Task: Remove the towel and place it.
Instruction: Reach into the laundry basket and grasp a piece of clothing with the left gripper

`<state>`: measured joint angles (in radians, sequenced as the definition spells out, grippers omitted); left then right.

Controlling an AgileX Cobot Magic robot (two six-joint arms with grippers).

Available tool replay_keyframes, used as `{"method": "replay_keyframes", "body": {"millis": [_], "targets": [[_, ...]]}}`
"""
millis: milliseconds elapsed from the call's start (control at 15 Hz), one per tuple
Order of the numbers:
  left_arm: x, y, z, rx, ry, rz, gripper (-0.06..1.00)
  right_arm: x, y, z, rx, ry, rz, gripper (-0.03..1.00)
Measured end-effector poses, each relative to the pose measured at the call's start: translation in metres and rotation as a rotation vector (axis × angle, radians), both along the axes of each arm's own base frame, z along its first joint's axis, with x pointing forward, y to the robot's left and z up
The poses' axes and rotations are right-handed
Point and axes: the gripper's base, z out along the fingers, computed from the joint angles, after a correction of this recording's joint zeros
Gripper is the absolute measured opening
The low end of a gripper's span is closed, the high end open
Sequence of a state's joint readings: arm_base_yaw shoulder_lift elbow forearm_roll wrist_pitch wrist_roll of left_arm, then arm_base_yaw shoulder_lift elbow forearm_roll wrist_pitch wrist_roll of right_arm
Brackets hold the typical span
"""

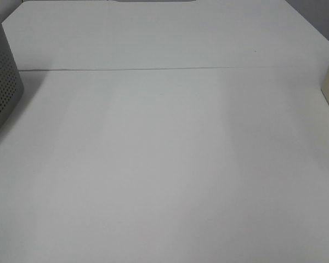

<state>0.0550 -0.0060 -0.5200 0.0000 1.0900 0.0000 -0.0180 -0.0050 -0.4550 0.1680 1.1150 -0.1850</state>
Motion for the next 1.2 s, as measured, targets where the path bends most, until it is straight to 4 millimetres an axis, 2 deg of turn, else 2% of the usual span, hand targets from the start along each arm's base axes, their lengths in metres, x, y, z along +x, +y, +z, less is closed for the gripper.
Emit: {"method": "replay_keyframes", "body": {"millis": [200, 333, 533, 800, 1067, 1133, 1200], "targets": [[0.000, 0.000, 0.000, 0.000, 0.000, 0.000, 0.99, 0.000, 0.001, 0.000, 0.006, 0.000, 0.004, 0.75], [0.000, 0.000, 0.000, 0.000, 0.000, 0.000, 0.99, 0.000, 0.000, 0.000, 0.003, 0.000, 0.002, 0.89], [0.000, 0.000, 0.000, 0.000, 0.000, 0.000, 0.99, 0.000, 0.000, 0.000, -0.002, 0.000, -0.002, 0.96], [0.000, 0.000, 0.000, 0.000, 0.000, 0.000, 0.99, 0.000, -0.008, -0.001, -0.024, 0.007, -0.087, 0.97], [0.000, 0.000, 0.000, 0.019, 0.001, -0.010, 0.99, 0.000, -0.006, -0.001, 0.019, 0.011, -0.101, 0.97], [0.000, 0.000, 0.002, 0.052, 0.015, -0.028, 0.99, 0.000, -0.006, -0.001, 0.021, 0.011, -0.100, 0.97], [0.003, 0.000, 0.013, 0.144, 0.103, -0.086, 0.99, 0.000, -0.006, -0.001, 0.021, 0.011, -0.100, 0.97]]}}
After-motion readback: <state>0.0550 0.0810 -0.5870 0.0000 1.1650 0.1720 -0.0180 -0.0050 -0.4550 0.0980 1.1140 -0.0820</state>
